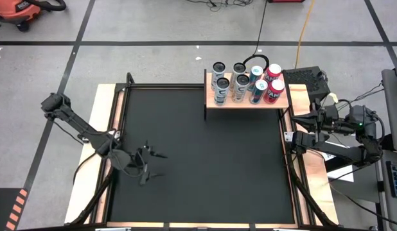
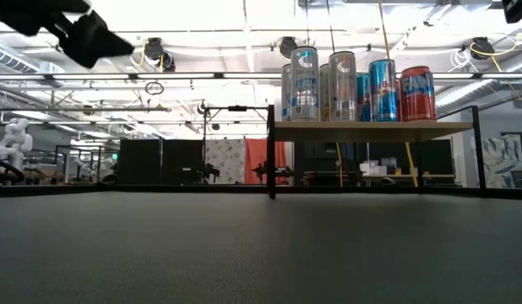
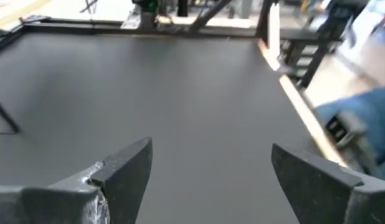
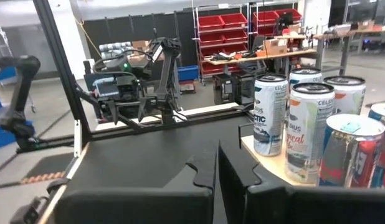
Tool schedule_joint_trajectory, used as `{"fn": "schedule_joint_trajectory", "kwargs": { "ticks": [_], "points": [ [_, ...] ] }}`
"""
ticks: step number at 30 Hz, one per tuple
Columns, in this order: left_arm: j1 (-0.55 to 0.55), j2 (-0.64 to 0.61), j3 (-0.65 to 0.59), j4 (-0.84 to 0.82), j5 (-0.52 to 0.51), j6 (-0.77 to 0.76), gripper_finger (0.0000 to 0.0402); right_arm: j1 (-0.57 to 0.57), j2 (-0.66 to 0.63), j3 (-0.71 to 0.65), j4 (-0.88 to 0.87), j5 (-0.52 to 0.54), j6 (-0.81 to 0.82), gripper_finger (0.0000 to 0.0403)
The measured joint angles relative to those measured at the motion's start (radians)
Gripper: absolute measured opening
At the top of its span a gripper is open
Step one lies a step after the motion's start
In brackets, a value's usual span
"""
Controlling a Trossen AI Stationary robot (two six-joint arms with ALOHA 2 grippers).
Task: Place canned beverage on shelf
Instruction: Return to Home Position
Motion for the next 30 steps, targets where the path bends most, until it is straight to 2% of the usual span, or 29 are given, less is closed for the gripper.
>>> {"fn": "schedule_joint_trajectory", "kwargs": {
  "ticks": [5, 9, 16, 22, 30],
  "points": [
    [0.015, 0.0, -0.005, -0.06, 0.001, 0.059, 0.0333, 0.0, 0.0, -0.001, -0.005, -0.039, -0.07, 0.0],
    [0.019, 0.0, -0.071, 0.018, 0.002, 0.097, 0.0333, 0.0, 0.0, -0.033, 0.007, -0.081, -0.079, 0.0],
    [0.019, 0.001, -0.214, 0.16, 0.029, 0.048, 0.0333, 0.0, 0.0, -0.207, 0.158, -0.081, -0.075, 0.0],
    [0.019, 0.001, -0.281, 0.222, 0.03, 0.035, 0.0333, 0.0, 0.0, -0.332, 0.328, -0.082, -0.106, 0.0],
    [0.019, 0.001, -0.295, 0.211, -0.101, -0.017, 0.0333, 0.0, 0.0, -0.347, 0.369, -0.109, -0.081, 0.0]
  ]
}}
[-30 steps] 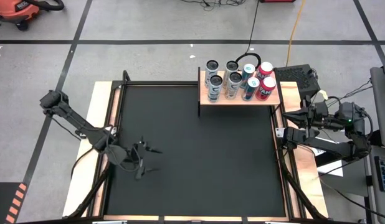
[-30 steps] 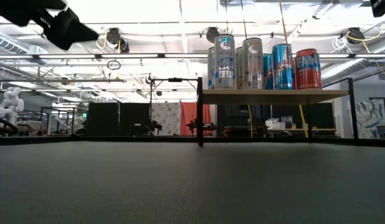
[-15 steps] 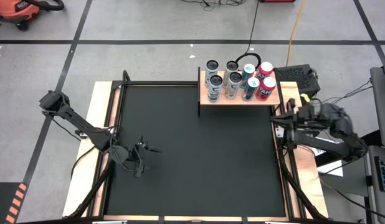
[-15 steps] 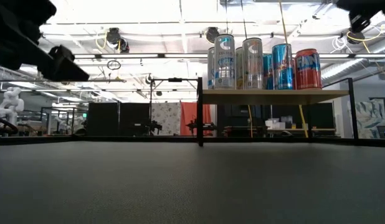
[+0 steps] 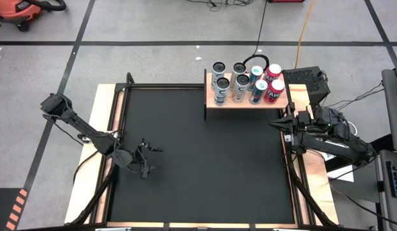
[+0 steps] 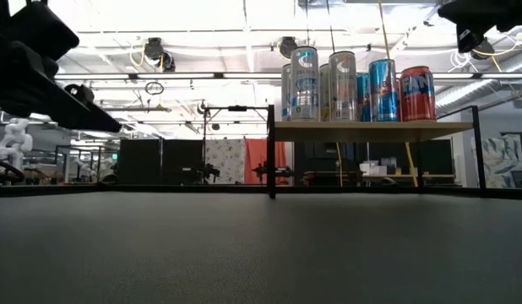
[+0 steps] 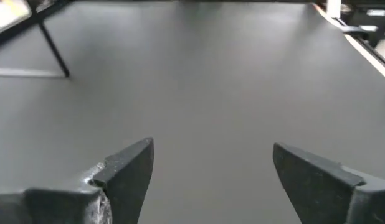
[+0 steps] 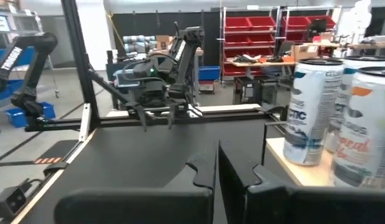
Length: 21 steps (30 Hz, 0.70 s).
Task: Place canned beverage on shelf
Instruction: Return to Home Position
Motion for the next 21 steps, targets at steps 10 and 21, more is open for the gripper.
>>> {"fn": "schedule_joint_trajectory", "kwargs": {
  "ticks": [10, 21],
  "points": [
    [0.0, 0.002, 0.0, -0.093, -0.066, -0.183, 0.0333, 0.0, -0.001, -0.131, 0.185, -0.049, -0.016, 0.0],
    [0.0, 0.002, 0.0, -0.097, -0.104, -0.202, 0.0333, 0.0, 0.0, -0.272, 0.297, -0.049, -0.04, 0.0]
  ]
}}
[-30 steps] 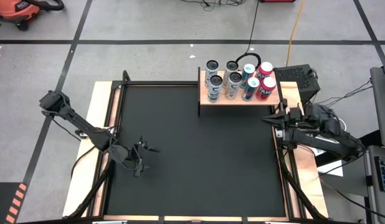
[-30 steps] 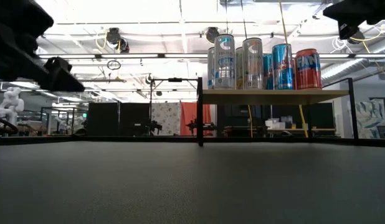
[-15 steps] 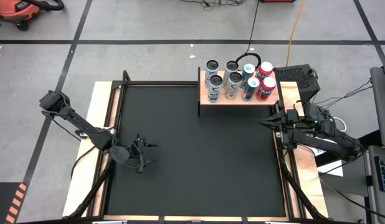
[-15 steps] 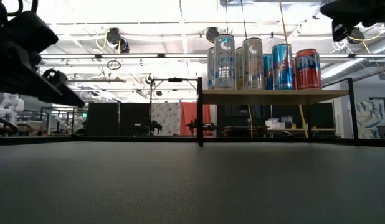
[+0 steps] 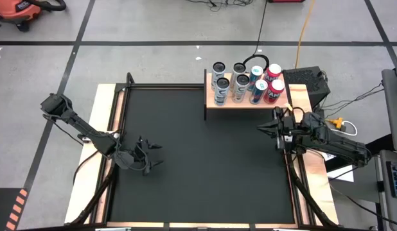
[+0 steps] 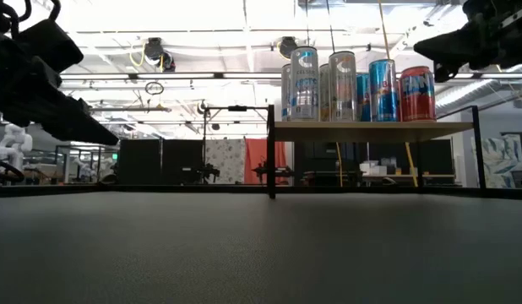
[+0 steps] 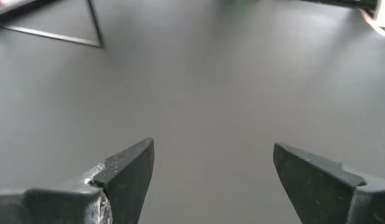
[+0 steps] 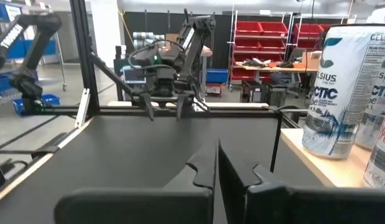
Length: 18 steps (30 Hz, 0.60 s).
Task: Place canned beverage on shelf
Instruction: Return to Home Position
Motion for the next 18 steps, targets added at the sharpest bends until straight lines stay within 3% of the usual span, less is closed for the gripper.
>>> {"fn": "schedule_joint_trajectory", "kwargs": {
  "ticks": [5, 10, 18],
  "points": [
    [0.0, 0.0, -0.016, 0.108, 0.086, 0.082, 0.0333, 0.0, 0.0, -0.014, 0.009, 0.003, -0.028, 0.0],
    [0.001, -0.019, -0.17, 0.547, 0.186, 0.259, 0.0333, -0.001, 0.0, -0.014, 0.046, 0.003, -0.026, 0.0],
    [0.001, -0.082, -0.167, 0.527, 0.234, 0.239, 0.0333, -0.003, -0.004, -0.015, 0.064, 0.005, -0.04, 0.0]
  ]
}}
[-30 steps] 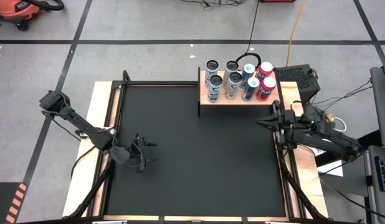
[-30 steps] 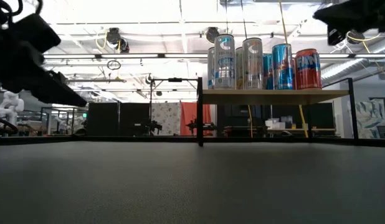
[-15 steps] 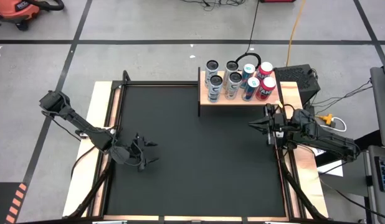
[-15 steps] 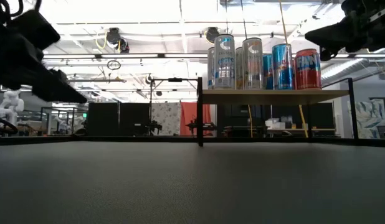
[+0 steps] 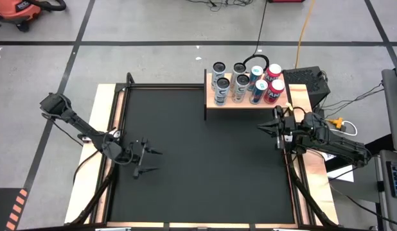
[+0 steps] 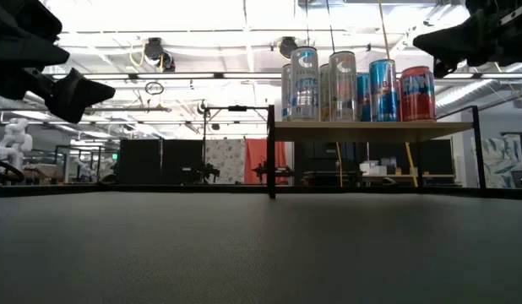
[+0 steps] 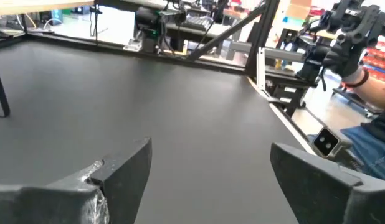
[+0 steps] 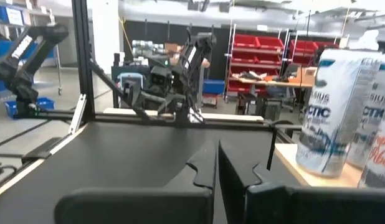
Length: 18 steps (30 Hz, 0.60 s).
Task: Place canned beverage on shelf
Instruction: Return to Home Position
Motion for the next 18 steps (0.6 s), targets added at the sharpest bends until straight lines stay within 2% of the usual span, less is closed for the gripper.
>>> {"fn": "schedule_joint_trajectory", "kwargs": {
  "ticks": [5, 12, 16, 18],
  "points": [
    [0.0, -0.061, 0.0, 0.0, 0.0, 0.025, 0.0333, 0.0, 0.0, 0.0, -0.009, -0.004, -0.027, 0.0],
    [0.0, -0.223, 0.0, -0.009, -0.001, 0.131, 0.0333, 0.0, 0.0, 0.0, -0.019, 0.004, -0.099, 0.0],
    [0.0, -0.314, -0.001, -0.016, 0.002, 0.192, 0.0333, 0.0, 0.0, 0.0, -0.088, 0.075, -0.104, 0.0],
    [0.0, -0.357, -0.001, -0.02, 0.003, 0.212, 0.0333, -0.001, 0.0, 0.0, -0.106, 0.078, -0.096, 0.0]
  ]
}}
